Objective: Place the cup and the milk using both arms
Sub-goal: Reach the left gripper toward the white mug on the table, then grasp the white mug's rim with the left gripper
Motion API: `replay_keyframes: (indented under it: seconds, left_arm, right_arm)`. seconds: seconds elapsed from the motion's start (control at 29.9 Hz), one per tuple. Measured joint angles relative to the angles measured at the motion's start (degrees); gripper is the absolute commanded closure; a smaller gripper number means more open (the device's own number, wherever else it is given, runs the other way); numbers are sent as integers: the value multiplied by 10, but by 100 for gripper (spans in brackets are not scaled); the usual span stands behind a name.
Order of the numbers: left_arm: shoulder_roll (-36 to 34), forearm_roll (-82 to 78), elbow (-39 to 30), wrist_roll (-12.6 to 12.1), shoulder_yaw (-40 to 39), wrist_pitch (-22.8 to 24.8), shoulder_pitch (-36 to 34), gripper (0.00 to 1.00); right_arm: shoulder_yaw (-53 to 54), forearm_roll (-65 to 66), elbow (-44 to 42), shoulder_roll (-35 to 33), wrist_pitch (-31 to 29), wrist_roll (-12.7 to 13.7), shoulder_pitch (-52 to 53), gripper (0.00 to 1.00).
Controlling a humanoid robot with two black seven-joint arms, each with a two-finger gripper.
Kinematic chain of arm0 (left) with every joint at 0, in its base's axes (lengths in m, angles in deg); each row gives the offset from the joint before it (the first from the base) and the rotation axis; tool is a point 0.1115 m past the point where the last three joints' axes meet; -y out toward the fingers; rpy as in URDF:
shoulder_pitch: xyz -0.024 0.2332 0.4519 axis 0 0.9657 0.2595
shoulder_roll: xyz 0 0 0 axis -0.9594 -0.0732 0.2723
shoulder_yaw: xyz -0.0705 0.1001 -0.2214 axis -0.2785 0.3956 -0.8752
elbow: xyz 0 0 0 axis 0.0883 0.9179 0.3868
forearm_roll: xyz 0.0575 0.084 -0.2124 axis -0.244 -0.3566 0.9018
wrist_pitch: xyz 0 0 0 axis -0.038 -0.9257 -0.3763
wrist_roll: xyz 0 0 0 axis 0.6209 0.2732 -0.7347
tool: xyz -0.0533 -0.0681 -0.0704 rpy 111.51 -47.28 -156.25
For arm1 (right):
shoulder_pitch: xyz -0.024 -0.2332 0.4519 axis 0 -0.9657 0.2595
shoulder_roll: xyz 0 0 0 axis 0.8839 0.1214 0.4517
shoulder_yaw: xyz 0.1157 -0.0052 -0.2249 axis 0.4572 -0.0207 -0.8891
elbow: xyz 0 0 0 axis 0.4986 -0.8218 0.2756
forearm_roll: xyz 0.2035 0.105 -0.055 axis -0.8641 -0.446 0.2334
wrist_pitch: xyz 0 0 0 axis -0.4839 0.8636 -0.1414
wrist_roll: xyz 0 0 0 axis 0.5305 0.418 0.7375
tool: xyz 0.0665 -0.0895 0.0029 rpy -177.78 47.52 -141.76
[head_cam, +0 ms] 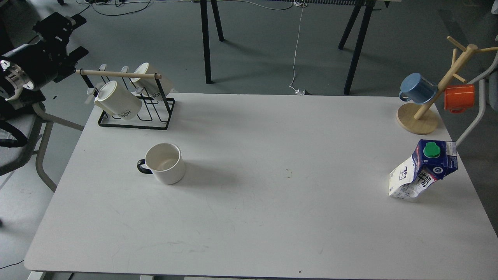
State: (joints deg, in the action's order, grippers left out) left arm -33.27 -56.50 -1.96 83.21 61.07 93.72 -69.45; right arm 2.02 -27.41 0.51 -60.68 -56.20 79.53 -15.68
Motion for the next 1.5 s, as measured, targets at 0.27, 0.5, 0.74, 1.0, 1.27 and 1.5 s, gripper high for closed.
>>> replay_keyframes:
  seconds: [0.27,0.5,0.74,1.0,1.27,1.5]
  left_arm:
    - [-32,-293,-140,0,13,0,7,0]
    - [-35,-456,-164,0,44,-10,39,0]
    - [2,-516,-156,0,90,-50,46,0]
    - [42,-525,-132,0,92,-52,59,0]
    - [68,-525,-88,0,92,-60,70,0]
    - [87,-525,-62,0,93,-66,74,2]
  right_arm:
    - [3,-3,4,0,0,0,-3,4]
    - [-3,-2,3,2,0,0,-7,4]
    - [-2,-2,3,3,0,0,-16,4]
    - [-2,-2,2,3,0,0,-17,4]
    - [-1,-2,2,3,0,-1,-19,4]
    - [1,-2,3,3,0,-1,-24,4]
